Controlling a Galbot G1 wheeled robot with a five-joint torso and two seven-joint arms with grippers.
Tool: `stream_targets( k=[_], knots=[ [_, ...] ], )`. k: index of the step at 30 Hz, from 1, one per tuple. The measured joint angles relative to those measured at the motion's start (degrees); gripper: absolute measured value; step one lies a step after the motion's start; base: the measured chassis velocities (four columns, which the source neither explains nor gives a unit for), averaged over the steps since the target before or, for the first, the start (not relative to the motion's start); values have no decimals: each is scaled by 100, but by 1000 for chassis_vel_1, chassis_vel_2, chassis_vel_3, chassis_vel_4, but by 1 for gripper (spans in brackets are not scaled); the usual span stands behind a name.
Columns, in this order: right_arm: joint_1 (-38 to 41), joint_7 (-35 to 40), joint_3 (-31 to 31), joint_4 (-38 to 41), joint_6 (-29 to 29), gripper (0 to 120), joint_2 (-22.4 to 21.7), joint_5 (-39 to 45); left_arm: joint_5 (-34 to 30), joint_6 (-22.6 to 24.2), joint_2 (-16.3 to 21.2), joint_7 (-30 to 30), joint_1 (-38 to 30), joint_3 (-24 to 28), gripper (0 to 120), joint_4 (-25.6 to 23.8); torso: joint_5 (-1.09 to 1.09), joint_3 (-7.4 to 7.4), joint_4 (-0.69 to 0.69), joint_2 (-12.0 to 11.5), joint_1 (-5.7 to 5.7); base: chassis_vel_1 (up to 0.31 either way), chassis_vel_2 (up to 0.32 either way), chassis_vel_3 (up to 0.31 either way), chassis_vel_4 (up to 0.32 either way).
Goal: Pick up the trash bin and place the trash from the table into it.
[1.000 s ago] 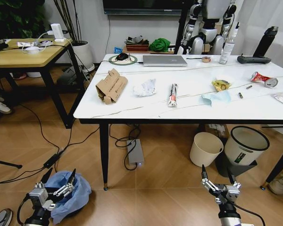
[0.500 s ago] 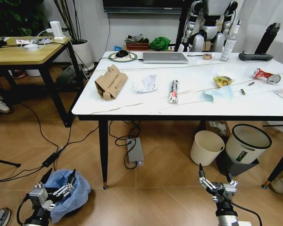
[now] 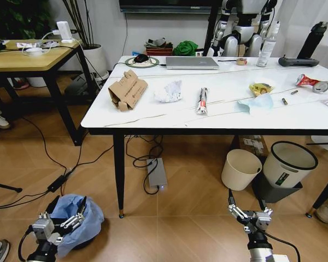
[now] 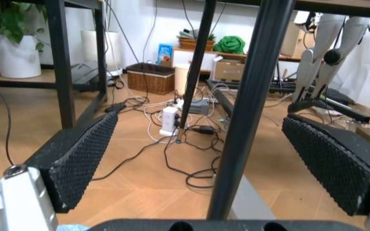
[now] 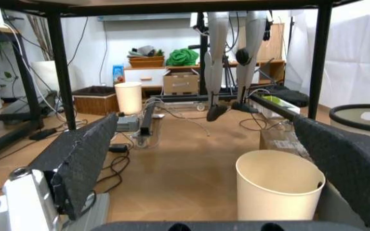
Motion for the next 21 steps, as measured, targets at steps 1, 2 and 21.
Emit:
stream_targets(
  k=[1, 2, 21],
  knots=[
    [4, 1, -1, -1, -1, 100, 0, 2, 0, -2, 0, 0, 0, -10, 100, 12, 0, -24, 0, -41, -16, 0, 0, 0, 0],
    [6, 1, -2, -4, -2, 100, 0, 3, 0, -4, 0, 0, -1, -16, 100, 18, 0, -39, 0, -64, -24, 0, 0, 0, 0],
    [54, 5, -15, -74, 21, 100, 0, 46, 12, -7, -14, -6, 5, -55, 100, 80, 0, -331, 0, -503, -171, 0, 0, 0, 0]
  ],
)
